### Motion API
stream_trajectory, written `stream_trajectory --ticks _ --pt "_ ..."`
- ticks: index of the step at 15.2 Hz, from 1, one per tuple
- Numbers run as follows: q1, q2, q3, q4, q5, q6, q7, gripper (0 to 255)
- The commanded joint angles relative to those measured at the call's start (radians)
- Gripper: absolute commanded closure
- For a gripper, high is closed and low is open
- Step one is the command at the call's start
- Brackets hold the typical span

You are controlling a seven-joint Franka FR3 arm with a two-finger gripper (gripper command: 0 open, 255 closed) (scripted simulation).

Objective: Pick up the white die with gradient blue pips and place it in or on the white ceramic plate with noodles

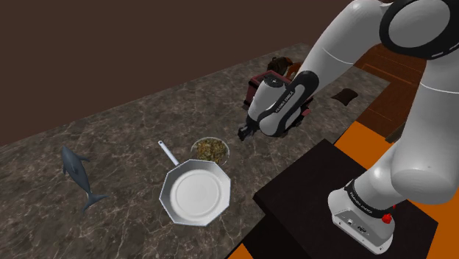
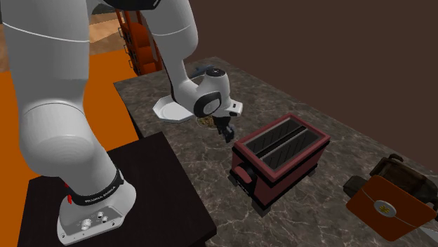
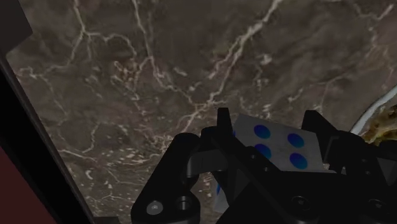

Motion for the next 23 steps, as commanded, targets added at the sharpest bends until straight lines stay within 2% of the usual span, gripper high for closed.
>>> stream_trajectory --ticks 1,15,23 --pt "-0.006 -0.031 0.004 -0.007 0.001 -0.025 -0.004 255" --pt "-0.019 -0.242 0.021 -0.039 0.021 -0.204 -0.019 255" --pt "0.146 -0.134 0.035 0.135 -0.064 -0.274 0.235 255"
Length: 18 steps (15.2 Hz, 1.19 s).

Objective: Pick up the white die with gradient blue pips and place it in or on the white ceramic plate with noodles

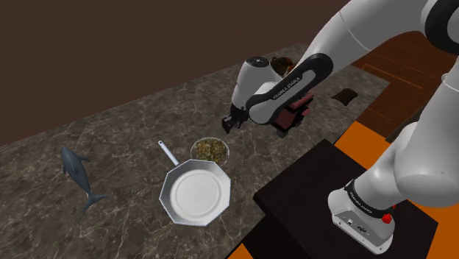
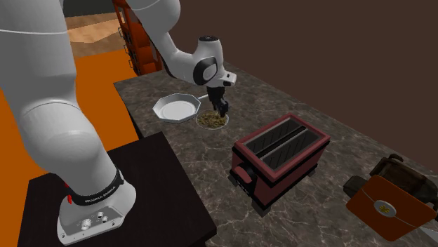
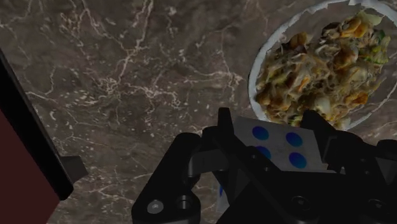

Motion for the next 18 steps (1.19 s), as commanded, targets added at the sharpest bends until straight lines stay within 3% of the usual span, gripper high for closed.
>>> stream_trajectory --ticks 1,7,18 --pt "0.047 0.039 0.003 0.058 -0.021 -0.021 0.068 255" --pt "0.149 0.140 0.008 0.228 -0.051 -0.096 0.197 255" --pt "0.166 0.272 -0.015 0.248 -0.076 0.016 0.221 255"
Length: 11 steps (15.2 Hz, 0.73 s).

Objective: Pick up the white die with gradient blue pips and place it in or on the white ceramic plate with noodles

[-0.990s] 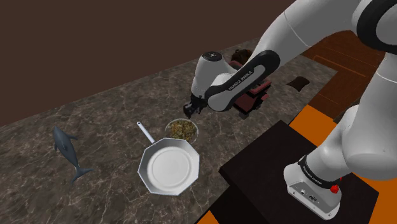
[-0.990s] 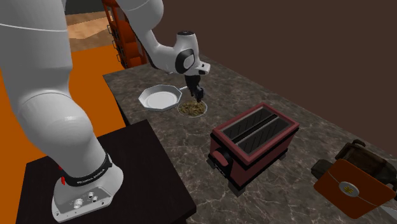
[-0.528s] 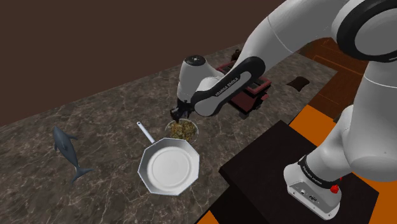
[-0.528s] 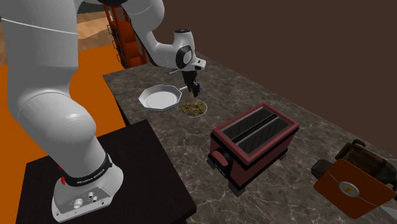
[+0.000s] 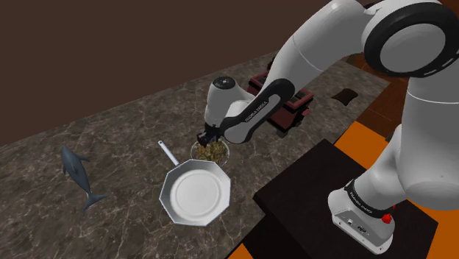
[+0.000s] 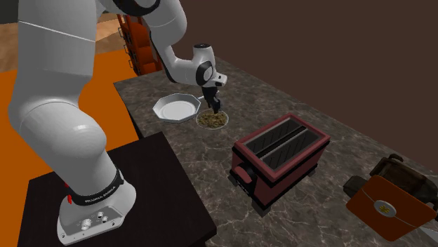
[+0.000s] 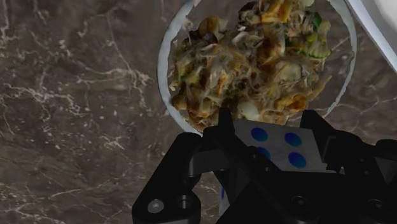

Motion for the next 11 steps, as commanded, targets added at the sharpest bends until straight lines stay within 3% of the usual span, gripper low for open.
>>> stream_trajectory --ticks 1,10,11 --pt "0.003 0.025 -0.004 0.009 -0.003 0.016 0.004 255" --pt "0.005 0.040 -0.006 0.013 -0.006 0.027 0.006 255" --pt "0.005 0.040 -0.006 0.013 -0.006 0.027 0.006 0"
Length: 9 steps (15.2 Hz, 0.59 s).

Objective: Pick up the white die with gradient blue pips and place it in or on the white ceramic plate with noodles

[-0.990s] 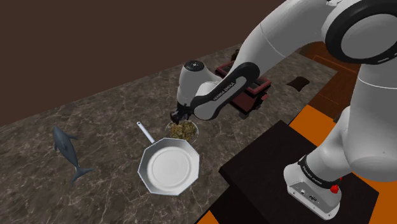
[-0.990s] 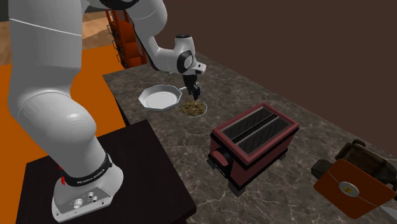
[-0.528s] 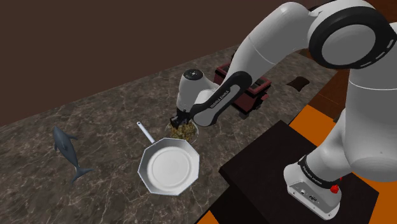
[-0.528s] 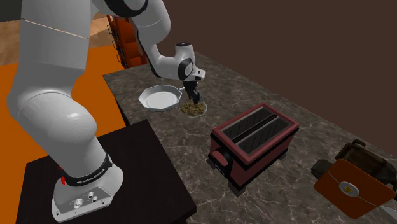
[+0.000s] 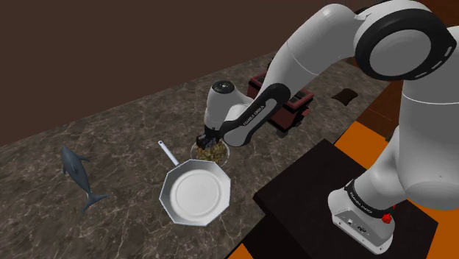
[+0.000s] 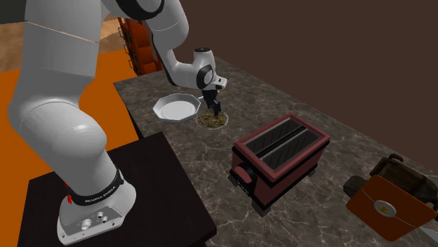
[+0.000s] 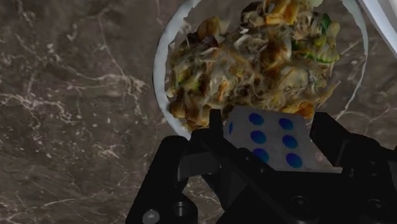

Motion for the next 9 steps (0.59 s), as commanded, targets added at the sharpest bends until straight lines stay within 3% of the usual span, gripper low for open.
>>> stream_trajectory --ticks 1,5,9 --pt "0.000 0.000 0.000 0.000 0.000 0.000 0.000 0" --pt "0.000 0.000 0.000 0.000 0.000 0.000 0.000 0" --pt "-0.011 -0.130 0.020 -0.048 0.017 -0.082 -0.013 0"
